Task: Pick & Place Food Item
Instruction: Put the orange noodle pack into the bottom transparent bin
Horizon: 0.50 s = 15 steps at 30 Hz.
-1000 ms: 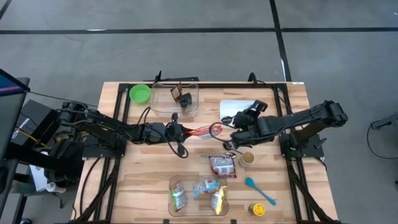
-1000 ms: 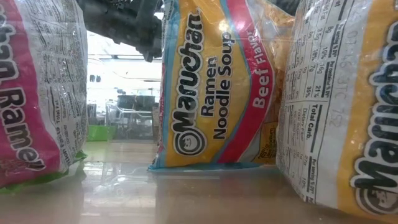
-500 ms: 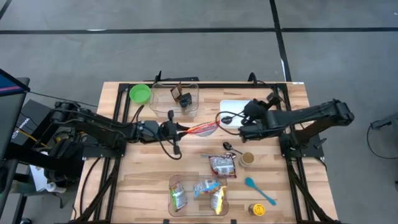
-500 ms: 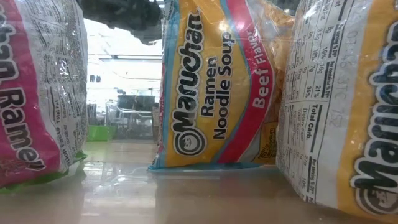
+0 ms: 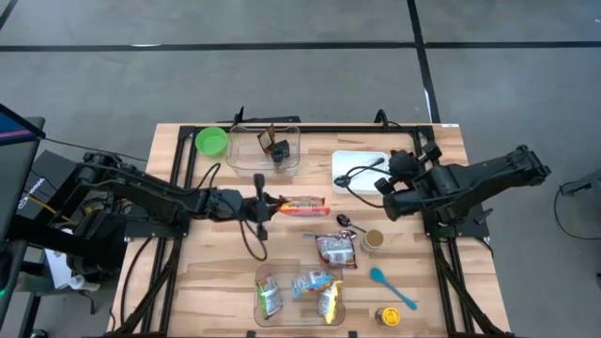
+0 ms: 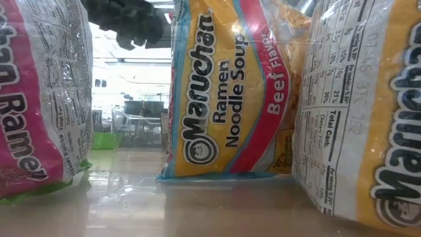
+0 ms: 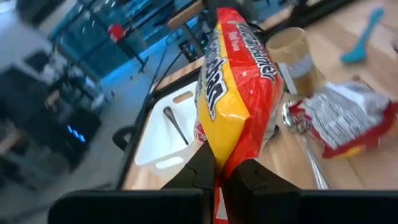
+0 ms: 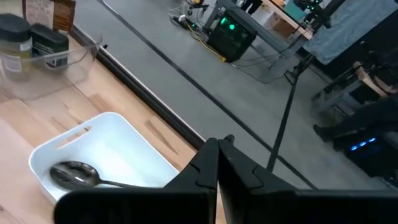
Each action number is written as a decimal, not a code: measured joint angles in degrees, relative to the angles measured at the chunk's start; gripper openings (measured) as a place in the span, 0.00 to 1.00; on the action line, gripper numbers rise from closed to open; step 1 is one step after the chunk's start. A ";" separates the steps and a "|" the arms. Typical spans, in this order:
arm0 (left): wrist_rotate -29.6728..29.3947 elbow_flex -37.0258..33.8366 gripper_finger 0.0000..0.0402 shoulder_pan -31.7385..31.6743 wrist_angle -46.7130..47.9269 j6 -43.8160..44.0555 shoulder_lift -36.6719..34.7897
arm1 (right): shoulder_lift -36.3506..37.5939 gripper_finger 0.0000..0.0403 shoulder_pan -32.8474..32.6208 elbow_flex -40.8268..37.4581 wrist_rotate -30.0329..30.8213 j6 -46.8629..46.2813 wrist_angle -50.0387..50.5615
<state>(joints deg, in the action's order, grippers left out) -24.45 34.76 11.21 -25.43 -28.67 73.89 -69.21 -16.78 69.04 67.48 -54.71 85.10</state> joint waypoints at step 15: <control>-7.31 -0.02 0.01 10.97 -0.55 -28.38 -1.47 | -5.62 0.00 -0.83 -0.07 4.92 -2.35 -0.41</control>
<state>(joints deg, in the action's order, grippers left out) -31.76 34.74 22.18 -25.98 -57.05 72.42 -74.83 -17.61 68.97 72.40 -57.06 84.69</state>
